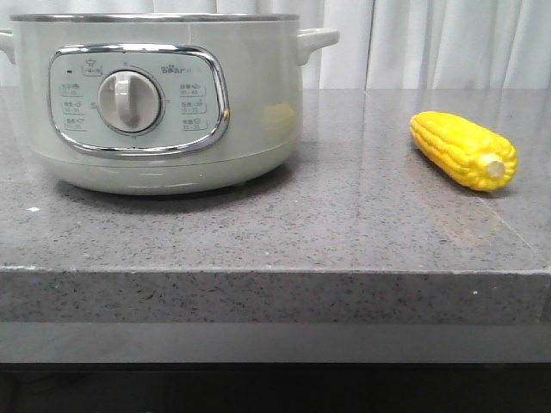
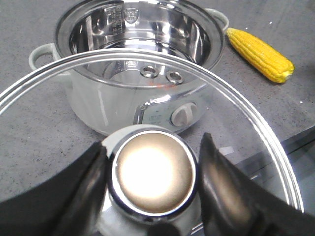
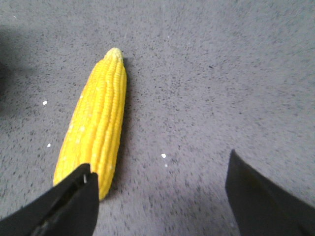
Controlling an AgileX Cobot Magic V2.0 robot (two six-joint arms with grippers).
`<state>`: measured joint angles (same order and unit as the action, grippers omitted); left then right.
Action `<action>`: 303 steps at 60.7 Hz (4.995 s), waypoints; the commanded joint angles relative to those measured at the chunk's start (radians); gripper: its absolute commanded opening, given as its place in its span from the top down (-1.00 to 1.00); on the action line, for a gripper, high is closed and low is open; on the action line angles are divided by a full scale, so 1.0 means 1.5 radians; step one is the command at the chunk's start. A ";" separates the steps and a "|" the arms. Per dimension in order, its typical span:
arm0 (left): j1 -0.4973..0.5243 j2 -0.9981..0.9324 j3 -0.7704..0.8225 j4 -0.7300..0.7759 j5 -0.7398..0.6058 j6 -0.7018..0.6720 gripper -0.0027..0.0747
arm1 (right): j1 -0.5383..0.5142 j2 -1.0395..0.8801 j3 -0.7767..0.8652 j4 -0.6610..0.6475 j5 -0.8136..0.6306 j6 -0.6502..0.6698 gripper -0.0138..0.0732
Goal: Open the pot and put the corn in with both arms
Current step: 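Grasp the yellow corn cob with the right gripper and lift it, then carry the corn over the open pot and lower it inside with the right gripper, then open the right gripper to release the corn and withdraw it, then lower the glass lid onto the pot with the left gripper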
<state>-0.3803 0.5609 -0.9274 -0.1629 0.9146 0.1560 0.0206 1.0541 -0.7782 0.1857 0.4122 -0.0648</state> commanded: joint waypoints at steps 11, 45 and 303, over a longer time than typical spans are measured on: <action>-0.002 -0.159 0.067 -0.017 -0.099 -0.005 0.25 | 0.027 0.176 -0.169 0.052 0.017 -0.002 -0.60; -0.002 -0.188 0.081 -0.015 -0.101 -0.005 0.25 | 0.110 0.348 -0.263 0.061 0.030 -0.002 -0.44; -0.052 0.574 -0.379 -0.016 -0.356 0.002 0.25 | 0.173 -0.564 0.280 -0.016 -0.121 -0.042 0.85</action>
<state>-0.4486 1.4567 -1.4447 -0.1669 0.5277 0.1585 0.2871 0.1985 -0.3316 0.1670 0.3201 -0.1195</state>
